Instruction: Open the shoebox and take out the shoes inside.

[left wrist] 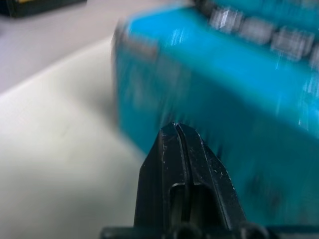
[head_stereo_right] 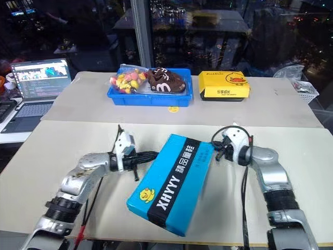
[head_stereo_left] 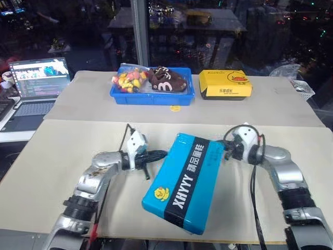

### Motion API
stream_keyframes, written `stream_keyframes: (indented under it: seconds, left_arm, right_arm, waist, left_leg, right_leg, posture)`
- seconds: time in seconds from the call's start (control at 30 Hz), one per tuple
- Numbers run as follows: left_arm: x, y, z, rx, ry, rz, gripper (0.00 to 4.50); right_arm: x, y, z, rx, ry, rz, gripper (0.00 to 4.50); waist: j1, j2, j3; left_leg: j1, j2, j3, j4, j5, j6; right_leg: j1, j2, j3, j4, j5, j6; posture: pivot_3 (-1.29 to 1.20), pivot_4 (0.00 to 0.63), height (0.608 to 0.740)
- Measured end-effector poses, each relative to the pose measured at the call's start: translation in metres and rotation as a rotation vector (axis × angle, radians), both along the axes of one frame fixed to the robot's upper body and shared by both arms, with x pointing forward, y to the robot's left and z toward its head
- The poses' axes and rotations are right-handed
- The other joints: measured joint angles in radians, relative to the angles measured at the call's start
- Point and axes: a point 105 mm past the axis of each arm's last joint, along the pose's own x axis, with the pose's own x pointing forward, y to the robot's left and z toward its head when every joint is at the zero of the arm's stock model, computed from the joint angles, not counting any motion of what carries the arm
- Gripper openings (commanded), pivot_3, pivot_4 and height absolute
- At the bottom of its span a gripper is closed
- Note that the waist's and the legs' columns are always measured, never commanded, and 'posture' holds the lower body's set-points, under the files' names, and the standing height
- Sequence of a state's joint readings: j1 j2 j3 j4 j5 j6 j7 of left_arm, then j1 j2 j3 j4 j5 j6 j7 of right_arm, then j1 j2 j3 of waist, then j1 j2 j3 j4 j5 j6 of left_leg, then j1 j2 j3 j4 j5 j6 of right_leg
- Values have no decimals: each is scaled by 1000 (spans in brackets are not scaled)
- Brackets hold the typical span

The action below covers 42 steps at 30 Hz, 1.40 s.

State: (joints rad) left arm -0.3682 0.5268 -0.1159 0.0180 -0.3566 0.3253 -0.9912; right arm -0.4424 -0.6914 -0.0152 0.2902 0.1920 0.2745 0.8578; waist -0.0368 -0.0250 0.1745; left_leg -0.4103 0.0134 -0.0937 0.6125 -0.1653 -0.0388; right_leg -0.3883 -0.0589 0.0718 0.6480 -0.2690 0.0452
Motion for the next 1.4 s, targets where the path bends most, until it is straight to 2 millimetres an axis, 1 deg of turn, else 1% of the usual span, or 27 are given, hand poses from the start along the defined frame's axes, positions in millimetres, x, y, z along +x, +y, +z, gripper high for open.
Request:
stream_keyframes:
  seconds: [0.03, 0.07, 0.1, 0.17, 0.2, 0.27, 0.3, 0.37, 0.4, 0.5, 0.57, 0.63, 0.67, 0.77, 0.87, 0.97, 1.07, 1.27, 1.4]
  left_arm:
    - [0, 15, -1, 23, 4, 34, 0]
    - [0, 25, 0, 35, -2, 54, 0]
    - [1, 34, 2, 45, -15, 67, 0]
    - [0, 41, 6, 51, -30, 70, 0]
    - [-2, 41, 7, 50, -32, 60, 0]
    - [-11, 37, 3, 30, -9, 19, 0]
    - [-16, 34, 2, 22, 0, -2, 0]
    - [-22, 30, -1, 18, 18, -34, 0]
    - [-27, 23, 0, 22, 19, -77, 0]
    - [-43, 4, -8, 61, 26, -195, 0]
    - [-49, -3, -17, 87, 41, -236, 0]
    - [-49, -11, -18, 83, 35, -258, 0]
    - [-48, -14, -18, 87, 27, -265, 0]
    - [-43, -25, -17, 85, 5, -281, 0]
    - [-38, -45, -19, 51, 8, -309, 0]
    - [-25, -56, -17, 51, -20, -306, 0]
    - [-16, -61, -17, 44, -40, -296, 0]
    - [-10, -56, -16, 54, -81, -265, 0]
    - [-6, -50, -14, 63, -106, -240, 0]
  right_arm:
    - [-5, -16, -1, -25, 15, -38, 102]
    - [-11, -25, -1, -30, 26, -55, 102]
    - [-18, -31, 1, -21, 36, -53, 102]
    - [-30, -29, 5, 5, 52, -14, 102]
    - [-38, -25, 6, 37, 76, 13, 102]
    - [-64, -15, 6, 78, 184, 89, 102]
    - [-79, -8, 2, 76, 252, 138, 102]
    - [-100, 6, -2, 87, 350, 220, 102]
    - [-110, 16, -3, 108, 397, 259, 102]
    - [-117, 34, -3, 144, 422, 312, 102]
    - [-114, 46, -5, 182, 403, 321, 102]
    - [-106, 57, -6, 237, 369, 317, 102]
    - [-101, 59, -6, 252, 352, 304, 102]
    - [-76, 57, -3, 264, 260, 234, 102]
    - [-44, 53, 2, 266, 155, 174, 102]
    - [-21, 49, 11, 282, 75, 150, 102]
    - [-13, 43, 14, 269, 41, 139, 102]
    - [-16, 39, 5, 235, 53, 147, 102]
    - [-19, 35, -4, 218, 77, 136, 102]
  waist:
    - [1, 0, 0]
    - [2, 1, 0]
    - [1, 1, 1]
    - [-1, 1, 1]
    - [-3, 1, 1]
    - [-5, 2, 1]
    - [-4, 3, 2]
    - [-5, 2, 2]
    - [-7, 2, 2]
    - [-8, 2, 1]
    - [-6, 2, 2]
    - [-3, 2, 2]
    - [-1, 2, 2]
    - [1, 2, 2]
    - [1, 2, 2]
    - [1, 2, 2]
    - [2, 2, 2]
    - [-2, 3, 2]
    - [-6, 3, 2]
  left_leg:
    - [0, 0, 0, -1, 0, 0]
    - [0, 0, 0, -1, 0, 0]
    - [0, 0, 0, -1, 0, 0]
    - [0, 0, 0, 0, 0, 0]
    - [0, 0, 0, 0, 0, 0]
    - [0, 0, 0, 0, 0, 0]
    - [0, 1, 0, 0, 0, 0]
    - [0, 1, 0, 1, 0, 0]
    - [1, 1, 0, 1, 0, 0]
    - [2, 1, 1, 3, 0, 0]
    - [2, 1, 2, 3, 0, 0]
    - [1, 1, 2, 3, 0, 0]
    - [0, 1, 1, 3, 0, 0]
    - [0, 1, 2, 4, 0, 0]
    - [0, 1, 1, 4, 0, 0]
    - [0, 1, 1, 4, 0, 0]
    - [0, 0, 1, 4, 0, 0]
    - [1, 0, 1, 4, 0, 0]
    - [0, 1, 1, 4, 0, 0]
  right_leg:
    - [0, 0, 0, 0, 0, 0]
    - [-1, 0, 0, 0, 0, 0]
    - [0, 0, 0, 0, 0, 0]
    - [0, 0, 0, 0, -3, 4]
    - [0, 0, 0, 0, -3, 6]
    - [0, 0, 0, 0, -3, 6]
    - [0, 0, 0, 0, -3, 6]
    - [1, 0, 0, 0, -4, 6]
    - [1, 0, 1, 0, -4, 7]
    - [2, 0, 1, 0, -4, 7]
    - [1, 0, 1, 0, -4, 7]
    - [1, 0, 1, 0, -4, 7]
    - [1, 0, 1, 0, -4, 7]
    - [1, 0, 1, 0, -4, 8]
    - [1, 0, 1, 0, -3, 8]
    - [1, 1, 1, 0, -3, 7]
    - [2, 0, 1, 0, -2, 6]
    - [2, 0, 1, 1, -2, 6]
    - [1, 0, 1, 1, -2, 6]
  posture:
    - [0, 150, 740]
    - [0, 150, 740]
    - [0, 150, 740]
    - [0, 150, 740]
    - [0, 150, 740]
    - [0, 150, 740]
    - [0, 150, 740]
    - [0, 150, 740]
    - [0, 150, 740]
    - [0, 150, 740]
    - [0, 150, 740]
    - [0, 150, 740]
    - [0, 150, 740]
    - [0, 150, 740]
    - [0, 150, 740]
    - [0, 150, 740]
    - [0, 150, 740]
    - [0, 150, 740]
    - [0, 150, 740]
